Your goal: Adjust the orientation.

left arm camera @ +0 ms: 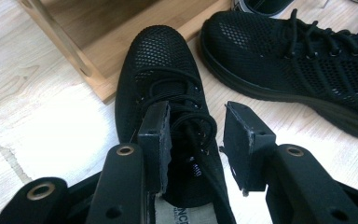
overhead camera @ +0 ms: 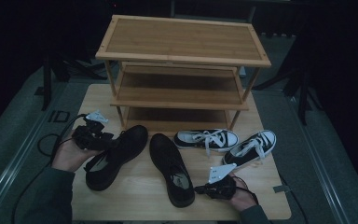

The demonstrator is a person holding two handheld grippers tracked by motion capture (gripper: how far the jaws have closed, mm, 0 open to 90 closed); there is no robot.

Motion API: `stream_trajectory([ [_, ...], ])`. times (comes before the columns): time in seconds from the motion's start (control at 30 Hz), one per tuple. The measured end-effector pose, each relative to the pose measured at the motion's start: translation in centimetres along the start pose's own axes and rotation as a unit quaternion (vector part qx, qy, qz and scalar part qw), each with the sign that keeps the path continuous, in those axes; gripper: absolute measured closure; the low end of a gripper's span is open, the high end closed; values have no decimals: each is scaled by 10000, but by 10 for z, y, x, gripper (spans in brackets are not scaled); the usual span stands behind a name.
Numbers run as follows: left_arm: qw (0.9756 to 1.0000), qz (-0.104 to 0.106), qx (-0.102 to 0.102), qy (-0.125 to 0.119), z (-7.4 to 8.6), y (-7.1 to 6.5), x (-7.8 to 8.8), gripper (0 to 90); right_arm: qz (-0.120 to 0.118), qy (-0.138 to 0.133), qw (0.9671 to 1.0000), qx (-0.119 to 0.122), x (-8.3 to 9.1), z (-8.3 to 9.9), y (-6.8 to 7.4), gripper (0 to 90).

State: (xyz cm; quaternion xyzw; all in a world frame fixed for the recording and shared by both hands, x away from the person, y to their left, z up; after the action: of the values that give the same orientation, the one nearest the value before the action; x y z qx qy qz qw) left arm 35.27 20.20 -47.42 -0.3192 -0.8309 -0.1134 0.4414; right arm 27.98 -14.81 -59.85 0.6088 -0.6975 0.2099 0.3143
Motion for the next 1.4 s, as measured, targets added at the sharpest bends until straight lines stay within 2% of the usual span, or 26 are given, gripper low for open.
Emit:
stream_trajectory([
  [0.17,10000,41,-60,8,-4,-5,-2,612,-215,-30,9997,137,-12,-10,7,900],
  [0.4,9998,144,-164,31,-11,-15,-10,606,-290,-20,9994,208,-20,-17,11,900],
  [0.5,9996,193,-194,44,-14,-19,-12,606,-316,-3,9990,313,-26,-23,13,900],
  [0.67,9995,224,-202,20,-17,-22,-13,606,-251,29,9992,319,-30,-29,10,900],
  [0.9,9990,308,-307,40,-20,-30,-15,602,-78,23,9998,208,-20,-23,1,900],
  [1.1,9987,359,-344,113,-22,-40,-18,587,206,8,9998,68,-5,-12,-8,900],
  [1.23,9980,457,-407,179,-23,-50,-22,577,365,-31,9993,-30,6,-5,-14,864],
  [1.4,9977,454,-455,223,-24,-59,-24,557,456,-63,9989,-91,14,1,-16,825],
])
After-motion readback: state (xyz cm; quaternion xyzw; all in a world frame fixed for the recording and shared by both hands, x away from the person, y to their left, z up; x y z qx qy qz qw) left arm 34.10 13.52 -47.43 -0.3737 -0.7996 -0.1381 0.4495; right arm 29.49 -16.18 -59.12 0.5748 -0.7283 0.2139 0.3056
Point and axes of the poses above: each handheld gripper's, and its own axes: x roughly backward along the jaws, z roughly out of its underside, y roughly to its left, the point moved 7 cm from there along -x, roughly forward along the jaws, and after that the axes turned 3 degrees about x, right-handed, at the moved point
